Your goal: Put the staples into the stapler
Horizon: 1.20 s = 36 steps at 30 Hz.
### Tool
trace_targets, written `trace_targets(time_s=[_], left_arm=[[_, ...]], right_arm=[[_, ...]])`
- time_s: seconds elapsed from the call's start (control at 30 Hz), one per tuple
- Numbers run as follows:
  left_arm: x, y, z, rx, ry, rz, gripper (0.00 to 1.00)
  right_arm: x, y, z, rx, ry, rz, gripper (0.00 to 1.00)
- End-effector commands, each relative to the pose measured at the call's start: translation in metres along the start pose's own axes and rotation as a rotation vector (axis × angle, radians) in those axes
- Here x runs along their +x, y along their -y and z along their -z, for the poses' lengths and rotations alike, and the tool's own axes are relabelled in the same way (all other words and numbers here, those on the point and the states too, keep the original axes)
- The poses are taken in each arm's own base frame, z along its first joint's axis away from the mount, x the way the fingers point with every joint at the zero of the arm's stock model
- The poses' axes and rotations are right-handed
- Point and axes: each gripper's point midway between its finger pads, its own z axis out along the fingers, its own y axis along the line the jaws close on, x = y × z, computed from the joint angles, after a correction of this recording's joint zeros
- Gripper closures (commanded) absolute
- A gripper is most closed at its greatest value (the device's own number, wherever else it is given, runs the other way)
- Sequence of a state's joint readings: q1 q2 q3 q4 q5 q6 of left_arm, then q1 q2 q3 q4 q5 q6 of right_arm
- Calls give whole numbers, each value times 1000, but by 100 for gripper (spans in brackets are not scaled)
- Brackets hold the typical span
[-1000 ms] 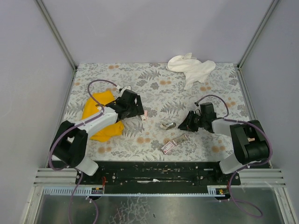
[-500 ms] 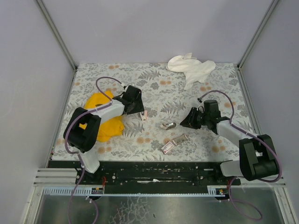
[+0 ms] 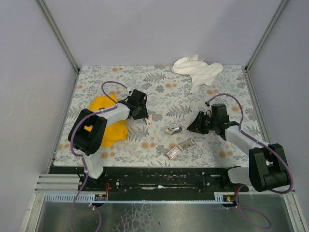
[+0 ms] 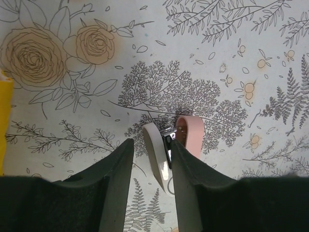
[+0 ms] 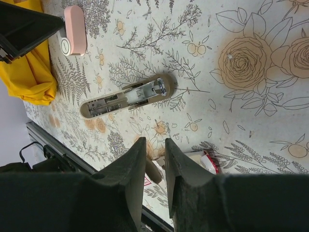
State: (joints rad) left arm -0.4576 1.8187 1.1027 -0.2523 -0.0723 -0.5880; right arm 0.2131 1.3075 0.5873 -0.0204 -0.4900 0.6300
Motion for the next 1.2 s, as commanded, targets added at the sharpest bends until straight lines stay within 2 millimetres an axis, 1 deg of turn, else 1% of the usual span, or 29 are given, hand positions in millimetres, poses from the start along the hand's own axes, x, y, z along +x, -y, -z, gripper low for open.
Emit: trace_targets(time_s=[0.0, 0.1, 0.17, 0.33, 0.47, 0.5, 0.57, 0.73, 0.77, 0.8, 0.93, 1.03, 1.17], left_arm=[[0, 3, -8, 24, -4, 1, 67], [5, 5, -9, 35, -22, 18, 77], [5, 6, -6, 44, -21, 32, 85], [7, 5, 6, 65, 4, 62, 99], [6, 8, 21, 122, 51, 59, 100], [5, 10, 25, 143, 69, 50, 100], [2, 13, 36, 187, 116, 29, 100], [-6, 24, 80, 295, 282, -64, 100], [-9, 30, 95, 327, 322, -85, 100], [-9, 33, 104, 343, 348, -103, 100], [-2, 52, 142, 436, 426, -173, 100], [8, 67, 170, 510, 461, -181, 100], [23, 84, 198, 581, 477, -172, 100]], right_arm=[[-16, -14, 9, -27, 46, 45, 71], [-16, -15, 11, -27, 47, 47, 71], [-16, -16, 13, -27, 48, 50, 71], [-16, -20, 21, -28, 62, 65, 71], [-17, -31, 28, -67, 69, 74, 69], [-16, -34, 30, -82, 68, 75, 67], [-14, -43, 33, -130, 58, 83, 62], [-7, -69, 39, -233, 20, 127, 45], [-4, -75, 39, -245, 10, 142, 42], [-3, -82, 40, -254, 7, 162, 39], [6, -118, 40, -282, 14, 241, 31], [13, -150, 43, -354, 38, 270, 28], [12, -177, 50, -442, 88, 272, 25]])
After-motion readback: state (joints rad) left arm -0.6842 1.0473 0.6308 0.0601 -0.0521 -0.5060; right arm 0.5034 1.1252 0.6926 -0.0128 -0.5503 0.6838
